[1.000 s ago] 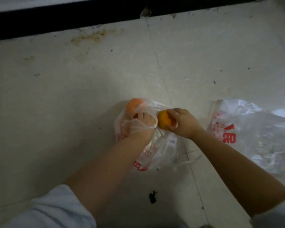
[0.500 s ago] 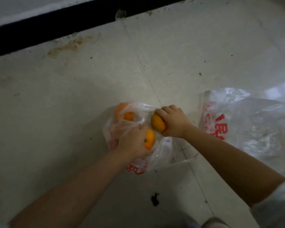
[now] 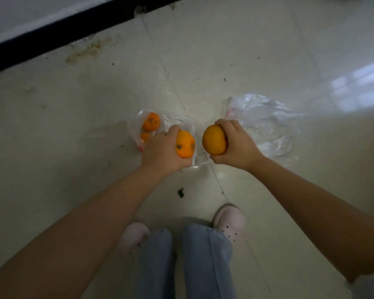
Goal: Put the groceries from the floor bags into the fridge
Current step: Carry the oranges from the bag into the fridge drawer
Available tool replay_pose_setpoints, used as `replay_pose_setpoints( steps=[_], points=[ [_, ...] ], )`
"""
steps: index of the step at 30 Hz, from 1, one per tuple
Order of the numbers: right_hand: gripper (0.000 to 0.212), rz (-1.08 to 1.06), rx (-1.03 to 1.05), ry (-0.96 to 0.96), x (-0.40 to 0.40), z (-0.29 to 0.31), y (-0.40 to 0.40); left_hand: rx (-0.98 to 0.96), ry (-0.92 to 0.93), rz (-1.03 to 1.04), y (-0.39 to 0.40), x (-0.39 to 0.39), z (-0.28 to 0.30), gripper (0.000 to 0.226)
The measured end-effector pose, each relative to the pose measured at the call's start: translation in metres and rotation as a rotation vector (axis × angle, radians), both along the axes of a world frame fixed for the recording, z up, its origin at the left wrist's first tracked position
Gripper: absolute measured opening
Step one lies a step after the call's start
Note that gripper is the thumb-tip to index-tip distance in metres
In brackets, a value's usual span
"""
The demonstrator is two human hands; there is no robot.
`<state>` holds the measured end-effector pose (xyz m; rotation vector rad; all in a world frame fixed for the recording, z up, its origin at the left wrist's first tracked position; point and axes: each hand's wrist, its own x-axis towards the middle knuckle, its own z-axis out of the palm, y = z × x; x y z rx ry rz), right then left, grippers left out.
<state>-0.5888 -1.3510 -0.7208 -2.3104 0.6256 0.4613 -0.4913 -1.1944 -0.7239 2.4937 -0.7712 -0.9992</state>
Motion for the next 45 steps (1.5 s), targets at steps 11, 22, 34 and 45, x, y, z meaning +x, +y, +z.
replay_pose_setpoints(
  steps=[11,22,34,45],
  points=[
    [0.078,-0.311,0.002,-0.138,-0.057,0.302,-0.023,-0.106,-0.145,-0.142,-0.046,-0.01,0.31,0.069],
    [0.078,-0.474,-0.279,-0.3,-0.148,0.528,-0.051,-0.342,-0.313,-0.357,-0.123,-0.069,0.539,0.071],
    [0.076,-1.027,-0.712,-0.318,-0.364,0.705,0.068,-0.715,-0.257,-0.931,-0.113,-0.281,0.7,0.063],
    [0.07,-1.235,-1.029,-0.198,-0.641,0.863,0.171,-0.971,-0.216,-1.324,-0.075,-0.552,0.826,0.062]
  ],
)
